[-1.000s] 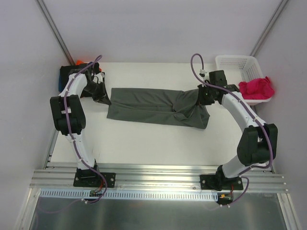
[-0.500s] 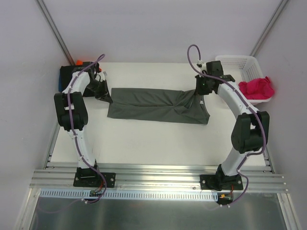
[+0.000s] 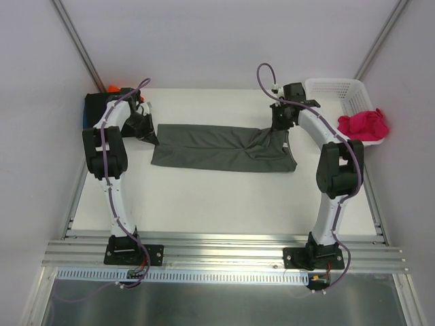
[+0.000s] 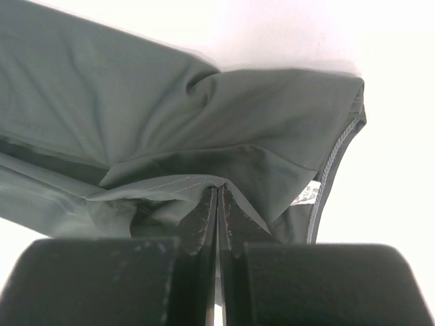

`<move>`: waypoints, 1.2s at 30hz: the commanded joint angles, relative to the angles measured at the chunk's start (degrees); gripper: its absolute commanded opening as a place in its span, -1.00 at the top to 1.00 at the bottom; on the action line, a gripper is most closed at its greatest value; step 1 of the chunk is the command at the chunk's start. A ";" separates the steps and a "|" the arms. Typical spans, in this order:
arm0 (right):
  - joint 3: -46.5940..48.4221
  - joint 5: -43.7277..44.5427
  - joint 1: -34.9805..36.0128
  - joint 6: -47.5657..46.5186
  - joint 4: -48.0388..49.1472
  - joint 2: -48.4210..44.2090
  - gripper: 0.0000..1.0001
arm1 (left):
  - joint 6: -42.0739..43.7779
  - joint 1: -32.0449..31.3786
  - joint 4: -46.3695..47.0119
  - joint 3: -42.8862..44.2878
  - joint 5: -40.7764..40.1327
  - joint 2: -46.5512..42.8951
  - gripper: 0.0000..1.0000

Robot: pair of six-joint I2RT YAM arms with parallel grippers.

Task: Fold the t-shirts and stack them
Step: Fold the tshirt

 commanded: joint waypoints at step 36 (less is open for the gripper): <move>-5.01 1.43 5.10 3.77 -0.63 -9.82 -0.22 | -4.37 -1.36 1.54 -6.94 2.85 -12.54 -0.98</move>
